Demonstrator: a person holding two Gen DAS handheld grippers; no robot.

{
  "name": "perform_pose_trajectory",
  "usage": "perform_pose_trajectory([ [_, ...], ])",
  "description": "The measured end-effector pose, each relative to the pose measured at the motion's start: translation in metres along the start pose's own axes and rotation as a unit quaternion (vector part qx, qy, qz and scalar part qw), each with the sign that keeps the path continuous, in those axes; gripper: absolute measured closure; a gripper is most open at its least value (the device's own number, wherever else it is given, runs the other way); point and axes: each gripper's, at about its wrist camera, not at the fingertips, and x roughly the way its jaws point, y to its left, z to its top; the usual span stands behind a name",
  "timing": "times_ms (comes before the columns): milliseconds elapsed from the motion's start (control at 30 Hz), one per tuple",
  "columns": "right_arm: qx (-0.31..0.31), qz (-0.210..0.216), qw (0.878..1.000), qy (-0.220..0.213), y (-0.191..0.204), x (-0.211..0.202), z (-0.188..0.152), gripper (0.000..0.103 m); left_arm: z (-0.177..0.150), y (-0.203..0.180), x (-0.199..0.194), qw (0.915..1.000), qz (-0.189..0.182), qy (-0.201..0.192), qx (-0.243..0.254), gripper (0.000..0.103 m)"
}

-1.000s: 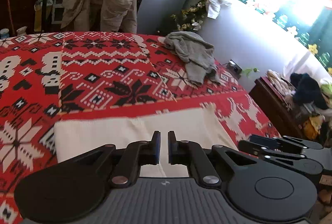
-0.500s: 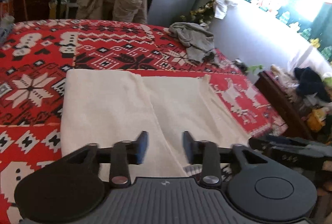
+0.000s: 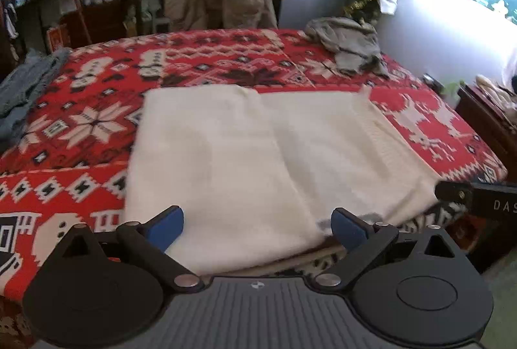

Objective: Fold clothes

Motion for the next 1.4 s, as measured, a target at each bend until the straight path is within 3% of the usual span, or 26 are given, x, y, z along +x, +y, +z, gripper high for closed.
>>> perform_pose_trajectory([
  [133,0.037,0.021,0.999,0.017,-0.005,0.009,0.001,0.060,0.000,0.002,0.000,1.0000,-0.003,-0.002,-0.008,0.004],
  [267,0.069,0.022,0.997,0.026,-0.009,0.020,0.002,0.064,0.000,0.000,0.001,1.0000,-0.003,-0.002,-0.005,0.004],
  [300,0.075,0.022,0.997,0.023,-0.009,0.021,0.002,0.069,0.000,0.000,0.001,1.0000,-0.004,-0.002,-0.006,0.003],
  [333,0.078,0.020,0.997,0.022,-0.009,0.022,0.002,0.083,0.000,0.000,0.001,1.0000,-0.004,-0.002,-0.006,0.003],
  [367,0.079,0.011,0.997,0.021,-0.008,0.022,0.002,0.089,0.000,0.000,0.000,1.0000,-0.005,-0.003,-0.007,0.003],
  [433,0.077,0.007,0.997,0.016,-0.007,0.021,0.004,0.095,0.000,0.002,-0.001,0.9998,-0.010,-0.003,-0.014,0.003],
  [833,0.016,0.080,0.996,-0.046,0.030,-0.027,0.041,0.096,0.006,0.017,-0.009,0.9967,-0.041,-0.006,-0.069,0.004],
  [1100,0.006,0.100,0.993,-0.061,0.048,-0.043,0.052,0.096,0.016,0.034,-0.027,0.9938,-0.039,-0.037,-0.097,0.005],
  [1233,-0.011,0.118,0.990,-0.071,0.060,-0.055,0.059,0.096,0.026,0.063,-0.042,0.9917,-0.003,-0.074,-0.106,0.005],
  [1400,-0.069,0.171,0.979,-0.091,0.099,-0.073,0.066,0.096,0.029,0.121,-0.054,0.9801,0.010,-0.082,-0.180,0.005],
])
